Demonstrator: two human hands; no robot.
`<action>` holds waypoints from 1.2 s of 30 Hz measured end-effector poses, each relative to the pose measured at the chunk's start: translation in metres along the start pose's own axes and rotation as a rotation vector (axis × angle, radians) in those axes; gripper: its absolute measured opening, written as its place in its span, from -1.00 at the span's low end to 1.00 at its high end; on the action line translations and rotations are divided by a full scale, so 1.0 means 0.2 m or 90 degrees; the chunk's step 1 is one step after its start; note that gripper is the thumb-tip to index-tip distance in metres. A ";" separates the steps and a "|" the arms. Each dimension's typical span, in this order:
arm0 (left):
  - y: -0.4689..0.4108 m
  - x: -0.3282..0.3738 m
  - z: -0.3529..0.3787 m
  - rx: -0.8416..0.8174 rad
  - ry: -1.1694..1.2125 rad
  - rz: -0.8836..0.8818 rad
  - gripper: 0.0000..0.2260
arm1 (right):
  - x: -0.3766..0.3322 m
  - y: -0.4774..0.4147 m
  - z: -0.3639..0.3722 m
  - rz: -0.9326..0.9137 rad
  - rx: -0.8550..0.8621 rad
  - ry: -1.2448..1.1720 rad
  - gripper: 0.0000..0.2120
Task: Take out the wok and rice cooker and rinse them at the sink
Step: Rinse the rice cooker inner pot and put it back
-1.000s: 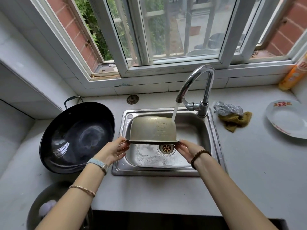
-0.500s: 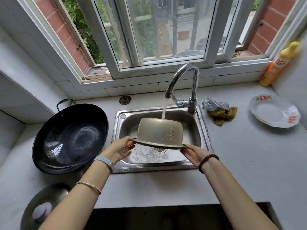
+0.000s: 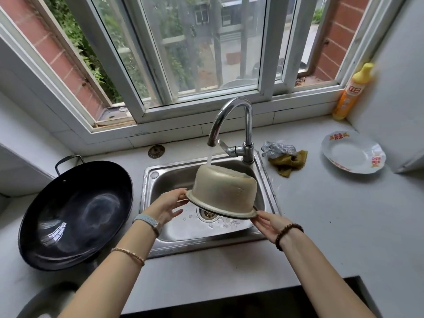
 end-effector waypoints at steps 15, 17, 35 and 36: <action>-0.15 -0.06 -0.17 0.067 0.036 -0.057 -0.87 | -0.02 -0.05 0.21 0.007 -0.024 -0.015 -0.89; -0.15 -0.09 -0.22 0.073 0.043 -0.072 -0.88 | -0.01 -0.06 0.25 0.009 -0.030 -0.002 -0.95; -0.07 -0.12 -0.48 0.115 0.052 -0.070 -0.89 | 0.07 -0.08 0.53 0.018 -0.108 0.052 -0.85; -0.07 -0.11 -0.47 0.121 0.048 -0.067 -0.88 | 0.07 -0.09 0.51 0.021 -0.100 0.051 -0.86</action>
Point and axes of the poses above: each hand's wrist, its own y-axis away from the middle knuckle, its own z-axis out of the palm, x = y × z, the point moved 7 cm from there along -y, towards the middle knuckle, and after that the axes turned 7 degrees about x, right-handed, at the moved point
